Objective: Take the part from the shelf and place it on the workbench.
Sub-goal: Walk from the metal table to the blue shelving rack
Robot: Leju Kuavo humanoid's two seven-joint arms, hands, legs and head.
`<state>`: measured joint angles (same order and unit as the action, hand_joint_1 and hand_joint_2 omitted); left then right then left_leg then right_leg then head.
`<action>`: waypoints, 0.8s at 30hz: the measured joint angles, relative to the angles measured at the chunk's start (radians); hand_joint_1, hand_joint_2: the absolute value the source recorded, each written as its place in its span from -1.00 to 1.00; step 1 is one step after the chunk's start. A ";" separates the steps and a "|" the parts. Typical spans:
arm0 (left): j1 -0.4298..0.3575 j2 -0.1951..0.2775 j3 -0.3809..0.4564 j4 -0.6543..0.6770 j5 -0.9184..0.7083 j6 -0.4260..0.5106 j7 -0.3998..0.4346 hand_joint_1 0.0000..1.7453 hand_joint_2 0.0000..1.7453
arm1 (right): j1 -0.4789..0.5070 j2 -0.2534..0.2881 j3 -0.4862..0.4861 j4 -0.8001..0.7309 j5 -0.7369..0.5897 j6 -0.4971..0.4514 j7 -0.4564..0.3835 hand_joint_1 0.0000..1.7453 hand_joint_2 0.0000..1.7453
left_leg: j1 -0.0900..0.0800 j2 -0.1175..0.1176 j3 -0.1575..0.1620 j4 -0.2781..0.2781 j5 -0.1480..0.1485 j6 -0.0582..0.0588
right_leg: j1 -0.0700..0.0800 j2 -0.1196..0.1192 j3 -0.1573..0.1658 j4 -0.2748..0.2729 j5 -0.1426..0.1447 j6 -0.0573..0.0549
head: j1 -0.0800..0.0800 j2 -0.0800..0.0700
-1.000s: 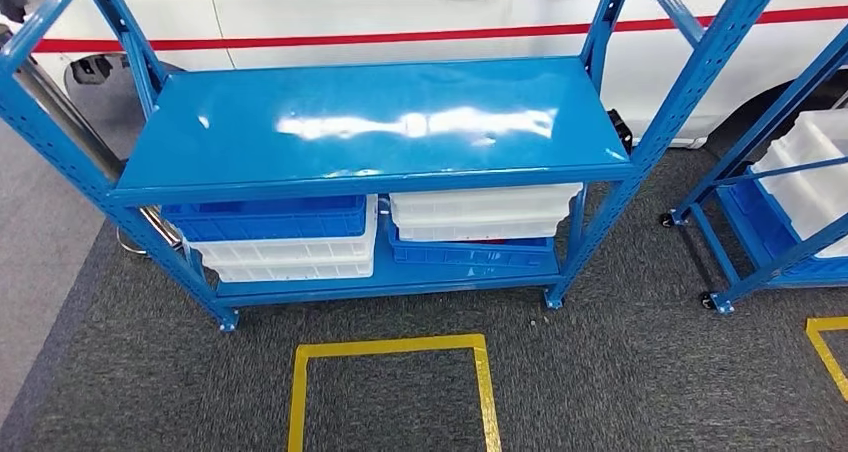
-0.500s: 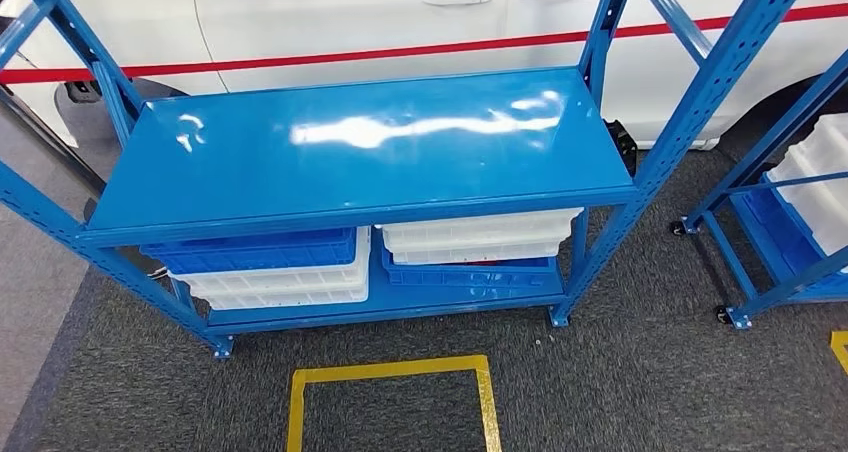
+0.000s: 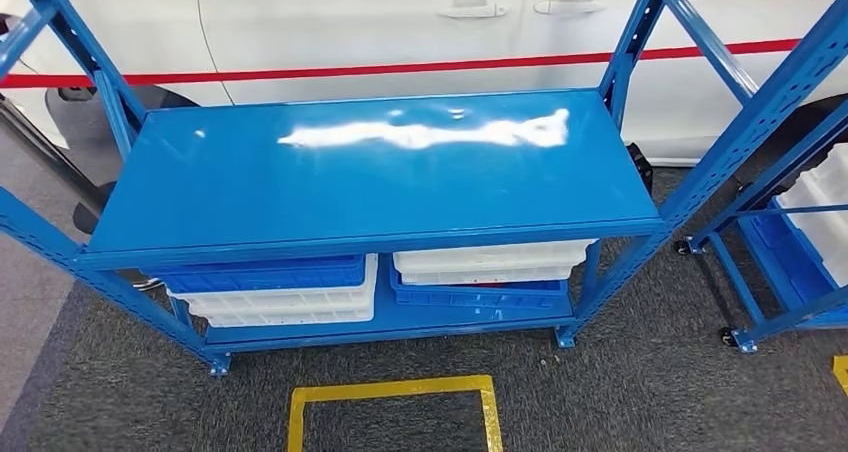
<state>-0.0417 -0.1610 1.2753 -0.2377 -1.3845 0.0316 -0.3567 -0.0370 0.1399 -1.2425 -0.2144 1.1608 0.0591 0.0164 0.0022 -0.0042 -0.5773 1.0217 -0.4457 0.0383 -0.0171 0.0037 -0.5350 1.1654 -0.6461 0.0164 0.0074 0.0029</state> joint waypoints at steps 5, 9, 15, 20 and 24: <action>0.002 0.000 0.000 0.000 0.001 0.002 0.000 -1.00 -1.00 | 0.004 0.000 0.000 0.000 0.005 0.000 0.000 -1.00 -1.00 | -0.003 -0.003 0.023 -0.001 -0.017 0.003 | 0.000 0.000 -0.084 0.046 0.078 0.000 | 0.002 0.000; 0.002 -0.002 0.000 0.000 0.001 0.003 0.000 -1.00 -1.00 | 0.001 -0.001 -0.001 0.000 0.006 -0.001 0.000 -1.00 -1.00 | -0.009 -0.004 0.031 0.003 -0.035 -0.016 | 0.010 0.000 -0.026 -0.130 0.157 -0.017 | 0.001 0.000; 0.002 0.000 0.000 0.000 -0.001 0.002 0.001 -1.00 -1.00 | 0.001 0.000 -0.005 0.000 0.006 -0.003 0.000 -1.00 -1.00 | 0.000 -0.002 -0.016 0.130 -0.120 -0.050 | 0.000 -0.005 -0.018 -0.148 0.163 -0.040 | -0.006 0.000; 0.006 0.001 0.000 0.000 -0.001 0.003 0.001 -1.00 -1.00 | 0.001 0.000 -0.006 0.000 0.011 -0.006 -0.008 -1.00 0.50 | 0.016 -0.001 -0.056 0.201 -0.111 -0.069 | -0.005 -0.006 -0.012 -0.145 0.155 -0.035 | -0.007 0.000; 0.005 0.002 0.000 0.000 -0.002 0.007 0.001 -1.00 -1.00 | -0.001 0.000 -0.006 0.000 0.018 -0.022 -0.019 -1.00 0.00 | 0.018 -0.002 0.028 0.009 -0.033 -0.062 | -0.003 -0.004 -0.004 -0.138 0.142 -0.018 | -0.007 0.000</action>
<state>-0.0362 -0.1595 1.2754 -0.2373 -1.3864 0.0386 -0.3557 -0.0379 0.1403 -1.2489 -0.2144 1.1787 0.0370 -0.0025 0.0198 -0.0060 -0.5495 1.0308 -0.4791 -0.0236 -0.0201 -0.0006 -0.5393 1.0270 -0.5039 -0.0020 0.0003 0.0030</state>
